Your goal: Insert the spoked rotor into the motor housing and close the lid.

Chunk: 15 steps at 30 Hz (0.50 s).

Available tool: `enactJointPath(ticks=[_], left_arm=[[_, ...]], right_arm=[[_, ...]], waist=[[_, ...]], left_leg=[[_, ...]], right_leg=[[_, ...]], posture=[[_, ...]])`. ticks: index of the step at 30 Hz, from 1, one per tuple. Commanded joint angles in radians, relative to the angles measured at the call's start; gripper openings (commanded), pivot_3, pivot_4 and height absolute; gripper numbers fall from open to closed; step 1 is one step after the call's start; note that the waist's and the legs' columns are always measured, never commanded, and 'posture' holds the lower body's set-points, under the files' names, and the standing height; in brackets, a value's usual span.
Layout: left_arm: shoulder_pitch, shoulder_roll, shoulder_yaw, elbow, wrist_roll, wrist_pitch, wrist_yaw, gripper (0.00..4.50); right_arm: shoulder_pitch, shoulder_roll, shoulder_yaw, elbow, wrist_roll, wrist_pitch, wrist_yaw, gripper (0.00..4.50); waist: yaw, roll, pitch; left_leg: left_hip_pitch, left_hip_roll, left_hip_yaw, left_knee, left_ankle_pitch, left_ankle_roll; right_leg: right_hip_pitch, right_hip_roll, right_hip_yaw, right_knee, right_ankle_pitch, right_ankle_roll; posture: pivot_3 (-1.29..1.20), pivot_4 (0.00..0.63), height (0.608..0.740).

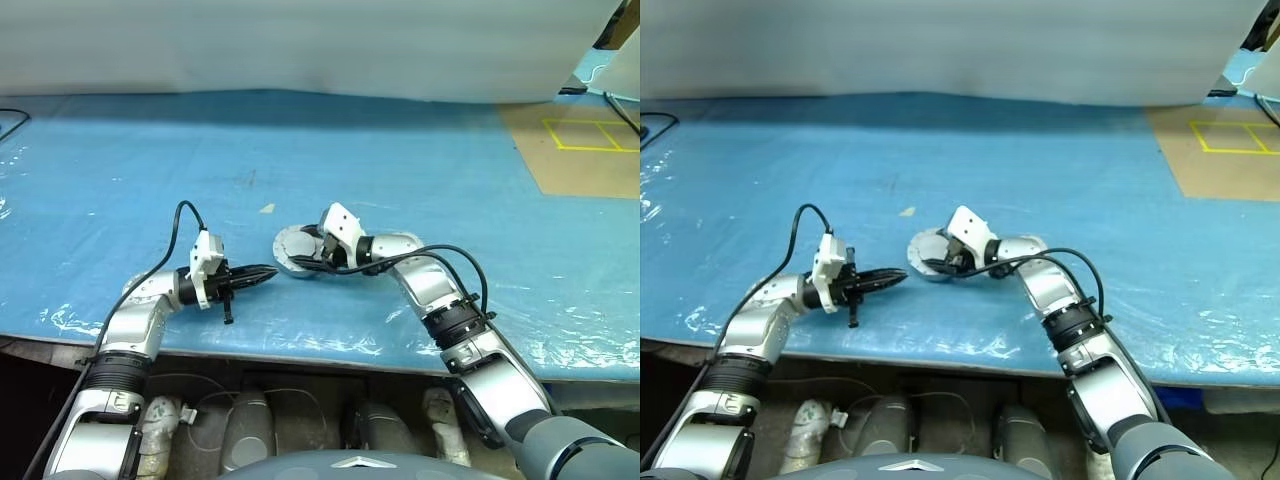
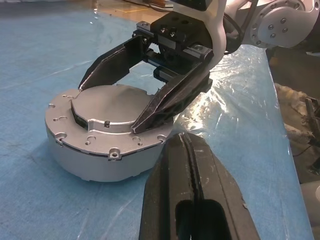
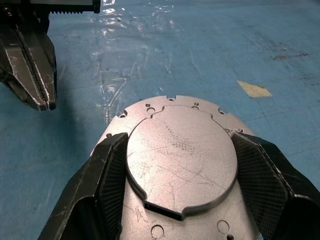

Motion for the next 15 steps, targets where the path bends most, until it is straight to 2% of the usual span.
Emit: enactJointPath(ticks=[1,5,10,12,15], left_arm=[[-0.005,0.000,0.004,-0.024,-0.009,-0.005,0.005,0.00],[-0.008,-0.002,0.003,-0.019,-0.008,-0.007,0.009,0.00],[-0.005,-0.005,0.003,-0.017,-0.006,-0.011,0.009,0.00],[-0.005,-0.006,0.002,-0.018,-0.006,-0.010,0.010,0.00],[-0.005,-0.006,0.001,-0.018,-0.005,-0.010,0.009,0.00]], right_arm=[[-0.020,-0.005,-0.016,-0.014,0.000,0.034,-0.007,2.92],[-0.066,0.043,-0.123,-0.054,0.139,0.227,-0.012,2.92],[-0.104,0.071,-0.193,-0.072,0.217,0.357,-0.040,2.92],[-0.104,0.067,-0.189,-0.082,0.217,0.365,-0.038,2.92],[-0.070,0.016,-0.100,-0.140,0.134,0.263,-0.006,2.92]], waist=[[0.000,0.000,0.000],[0.001,0.000,0.000],[0.001,0.000,0.002],[0.001,0.000,0.002],[0.002,0.000,0.002]], left_leg=[[0.000,0.000,0.000,0.000,0.000,0.000],[0.000,0.000,0.000,0.001,0.000,0.000],[-0.002,0.000,0.000,0.001,0.000,0.000],[-0.004,0.000,0.000,0.001,0.000,0.000],[-0.010,-0.001,-0.001,0.003,0.000,0.000]], right_leg=[[0.000,0.000,0.000,0.000,0.000,0.000],[0.000,0.000,0.000,0.001,0.000,0.000],[-0.002,0.000,0.000,0.002,0.000,0.000],[-0.005,0.000,0.000,0.002,0.000,0.000],[-0.011,0.002,0.000,0.003,0.000,0.000]], posture=[[0.00,0.150,0.740],[0.00,0.150,0.740],[0.00,0.150,0.740],[0.00,0.150,0.740],[0.00,0.150,0.740]])
